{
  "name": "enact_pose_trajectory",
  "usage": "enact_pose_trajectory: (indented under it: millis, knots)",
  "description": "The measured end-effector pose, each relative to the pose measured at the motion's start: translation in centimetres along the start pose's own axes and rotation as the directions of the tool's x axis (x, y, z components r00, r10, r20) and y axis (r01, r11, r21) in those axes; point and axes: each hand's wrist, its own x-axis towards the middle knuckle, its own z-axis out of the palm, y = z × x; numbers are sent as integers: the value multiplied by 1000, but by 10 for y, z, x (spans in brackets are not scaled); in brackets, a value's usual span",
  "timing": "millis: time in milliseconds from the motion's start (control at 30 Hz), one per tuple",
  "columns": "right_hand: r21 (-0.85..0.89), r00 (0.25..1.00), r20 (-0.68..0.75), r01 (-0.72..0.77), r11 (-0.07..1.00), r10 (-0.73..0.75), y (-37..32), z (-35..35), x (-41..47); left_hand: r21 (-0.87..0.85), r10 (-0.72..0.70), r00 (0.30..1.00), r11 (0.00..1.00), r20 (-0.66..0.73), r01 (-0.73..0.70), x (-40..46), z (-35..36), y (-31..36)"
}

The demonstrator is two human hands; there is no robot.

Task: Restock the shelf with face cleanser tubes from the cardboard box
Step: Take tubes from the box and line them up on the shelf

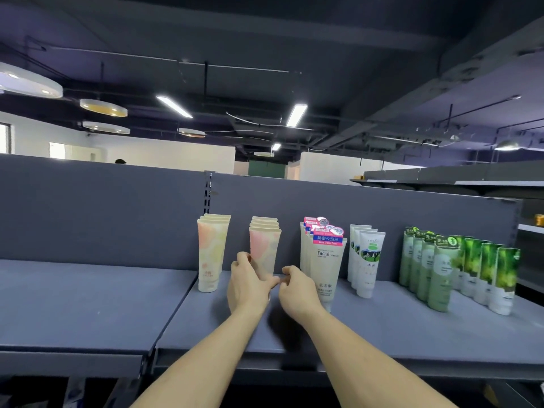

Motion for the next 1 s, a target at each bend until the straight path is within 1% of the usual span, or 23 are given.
enact_pose_trajectory:
  millis: [167, 433, 533, 633, 700, 800, 900, 1000]
  knots:
    - [-3, 1000, 10, 18, 1000, -18, 5, -8, -2, 24, -19, 999, 1000, 26, 18, -3, -3, 1]
    - [15, 997, 23, 71, 997, -72, 7, -12, -17, 132, -63, 998, 989, 14, 61, -31, -17, 1]
    - [50, 998, 20, 60, 997, -61, 7, -16, -29, 130, -45, 999, 991, 13, 43, -42, -22, 3]
    - [53, 999, 1, 46, 998, -46, 10, -26, -47, 160, 3, 1000, 987, 18, -6, -57, -29, 9]
    - [50, 999, -24, 27, 998, -26, 9, -34, -60, 173, 32, 999, 984, 38, -38, -68, -33, 14]
    - [45, 997, -78, 3, 999, 0, 7, -44, -82, 144, 79, 994, 985, 79, -90, -87, -39, 18]
    - [28, 989, -150, -11, 1000, 15, 8, -49, -108, 99, 94, 984, 989, 149, -109, -112, -46, 18]
    - [-22, 980, -194, -51, 998, 46, 14, -57, -139, 114, 124, 964, 982, 234, -154, -140, -48, 15]
